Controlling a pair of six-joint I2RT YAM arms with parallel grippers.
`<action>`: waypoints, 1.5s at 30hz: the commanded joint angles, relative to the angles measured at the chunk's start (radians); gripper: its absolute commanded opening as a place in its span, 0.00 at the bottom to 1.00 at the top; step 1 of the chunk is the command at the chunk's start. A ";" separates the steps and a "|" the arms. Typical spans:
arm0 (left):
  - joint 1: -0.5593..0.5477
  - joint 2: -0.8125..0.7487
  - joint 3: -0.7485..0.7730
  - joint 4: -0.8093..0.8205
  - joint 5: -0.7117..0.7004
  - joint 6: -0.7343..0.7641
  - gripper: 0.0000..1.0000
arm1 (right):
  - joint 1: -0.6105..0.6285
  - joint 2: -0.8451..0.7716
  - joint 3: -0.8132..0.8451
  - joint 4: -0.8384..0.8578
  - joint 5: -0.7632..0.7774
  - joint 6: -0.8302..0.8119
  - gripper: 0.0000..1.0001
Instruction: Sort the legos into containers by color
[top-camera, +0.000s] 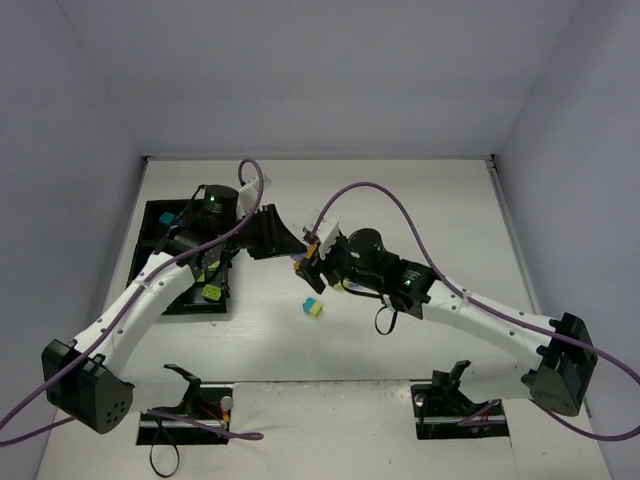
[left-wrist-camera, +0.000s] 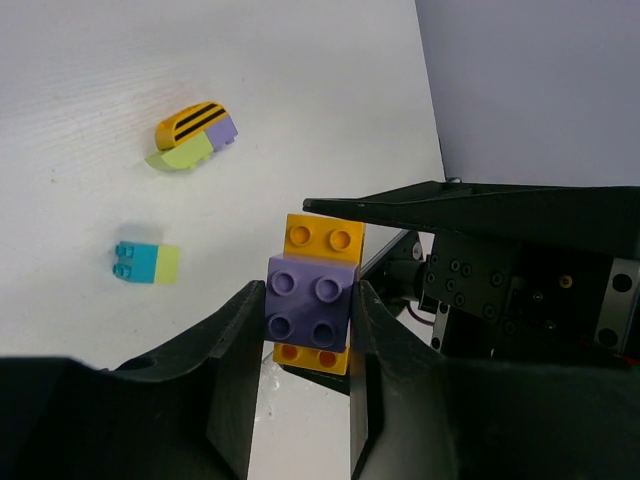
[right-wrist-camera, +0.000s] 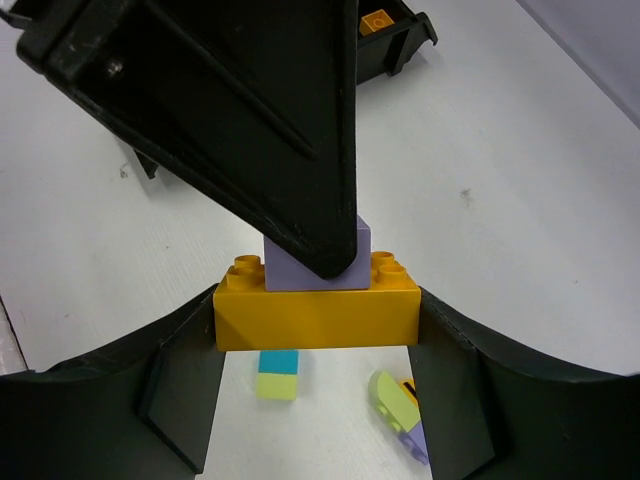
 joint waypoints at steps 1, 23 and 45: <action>0.015 0.005 0.062 0.016 -0.034 0.020 0.00 | 0.002 -0.078 -0.061 0.027 0.049 0.014 0.00; 0.518 -0.088 -0.016 -0.308 -0.608 0.146 0.00 | -0.006 -0.115 -0.144 -0.018 0.014 0.014 0.00; 0.762 0.229 -0.051 -0.139 -0.711 0.198 0.65 | -0.009 -0.135 -0.160 -0.007 -0.004 0.007 0.05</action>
